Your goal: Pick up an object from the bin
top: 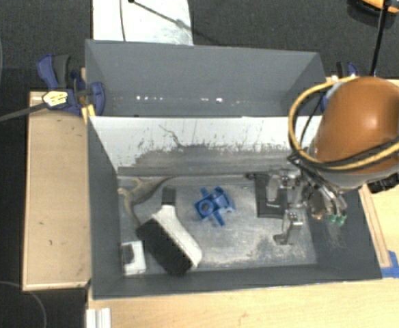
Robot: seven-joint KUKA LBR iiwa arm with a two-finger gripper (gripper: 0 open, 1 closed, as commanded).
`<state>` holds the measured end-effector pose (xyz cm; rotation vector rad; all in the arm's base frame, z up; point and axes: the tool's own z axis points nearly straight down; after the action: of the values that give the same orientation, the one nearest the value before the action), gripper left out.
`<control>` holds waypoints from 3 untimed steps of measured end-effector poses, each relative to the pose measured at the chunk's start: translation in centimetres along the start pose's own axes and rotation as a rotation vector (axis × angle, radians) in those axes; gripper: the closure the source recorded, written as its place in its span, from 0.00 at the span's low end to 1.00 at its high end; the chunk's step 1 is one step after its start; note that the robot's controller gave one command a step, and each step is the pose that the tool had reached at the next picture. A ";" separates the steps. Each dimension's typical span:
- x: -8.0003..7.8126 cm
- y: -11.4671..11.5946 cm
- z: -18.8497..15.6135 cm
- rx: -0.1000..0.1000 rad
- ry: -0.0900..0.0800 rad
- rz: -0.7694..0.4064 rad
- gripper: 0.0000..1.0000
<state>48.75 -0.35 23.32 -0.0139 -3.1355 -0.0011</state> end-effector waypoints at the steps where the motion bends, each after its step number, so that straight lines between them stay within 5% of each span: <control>1: -0.1 0.0 -0.4 0.000 -0.009 0.000 0.00; 2: -2.7 1.9 4.0 0.001 -0.011 -0.115 0.00; 3: -6.2 5.4 7.1 -0.001 -0.013 -0.088 0.00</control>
Offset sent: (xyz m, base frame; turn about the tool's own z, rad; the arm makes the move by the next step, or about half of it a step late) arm 0.0882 0.0695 -0.1632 -0.3899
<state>54.91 4.98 16.14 0.1248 -3.1461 -0.0024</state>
